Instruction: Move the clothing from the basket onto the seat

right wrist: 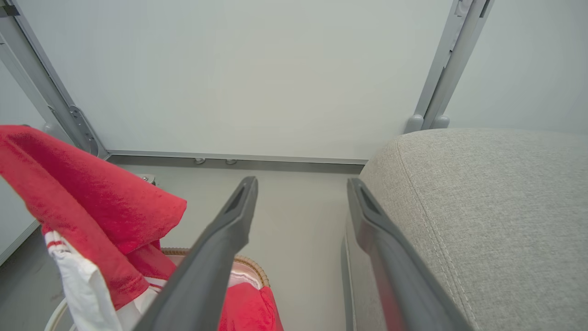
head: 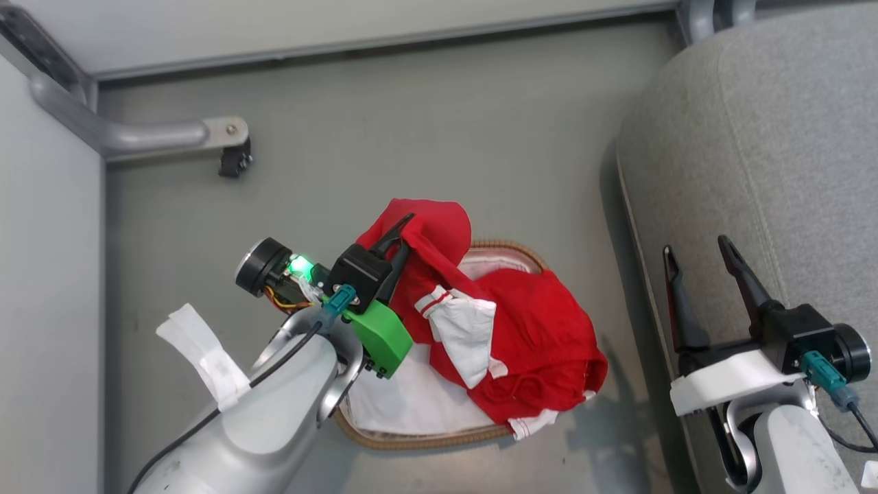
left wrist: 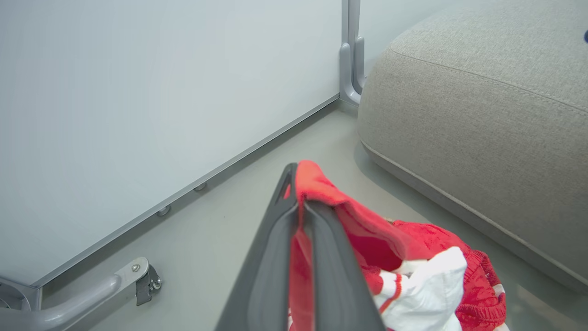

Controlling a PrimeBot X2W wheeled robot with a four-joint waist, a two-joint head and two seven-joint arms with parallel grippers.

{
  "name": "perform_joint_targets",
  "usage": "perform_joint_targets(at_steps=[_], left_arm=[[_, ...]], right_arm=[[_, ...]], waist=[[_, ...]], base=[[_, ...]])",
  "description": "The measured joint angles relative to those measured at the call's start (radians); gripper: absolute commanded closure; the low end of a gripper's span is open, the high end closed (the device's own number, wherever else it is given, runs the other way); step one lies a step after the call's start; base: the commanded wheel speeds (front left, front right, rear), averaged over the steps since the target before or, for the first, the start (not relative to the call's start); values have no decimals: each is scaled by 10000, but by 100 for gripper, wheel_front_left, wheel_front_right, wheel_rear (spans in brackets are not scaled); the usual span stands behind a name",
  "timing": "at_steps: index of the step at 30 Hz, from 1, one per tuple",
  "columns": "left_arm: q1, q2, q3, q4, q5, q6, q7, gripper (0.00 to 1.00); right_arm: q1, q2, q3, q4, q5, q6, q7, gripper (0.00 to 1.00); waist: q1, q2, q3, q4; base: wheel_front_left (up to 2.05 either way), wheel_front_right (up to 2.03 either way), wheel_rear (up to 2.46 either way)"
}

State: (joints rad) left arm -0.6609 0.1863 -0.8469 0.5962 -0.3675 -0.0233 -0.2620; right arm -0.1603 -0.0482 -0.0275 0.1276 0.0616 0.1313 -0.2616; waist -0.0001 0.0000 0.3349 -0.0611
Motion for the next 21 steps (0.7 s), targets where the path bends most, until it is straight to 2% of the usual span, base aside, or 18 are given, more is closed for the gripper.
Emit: perform_joint_targets(at_steps=[6, 14, 21], left_arm=[[-266, 161, 211, -144, 351, -313, -2, 100], [-1569, 341, 293, 201, 639, -742, -2, 100], [-2864, 311, 84, 723, 696, -938, 50, 100]], right_arm=[[395, 2, 115, 82, 6, 0, -2, 0], [700, 0, 539, 194, 17, 0, 0, 0], [843, 0, 780, 263, -33, 0, 0, 0]], waist=[[0, 0, -1080, 151], [0, 0, -2291, 257], [0, 0, -2967, 235]], base=[[0, 0, 0], [0, 0, 0], [0, 0, 0]])
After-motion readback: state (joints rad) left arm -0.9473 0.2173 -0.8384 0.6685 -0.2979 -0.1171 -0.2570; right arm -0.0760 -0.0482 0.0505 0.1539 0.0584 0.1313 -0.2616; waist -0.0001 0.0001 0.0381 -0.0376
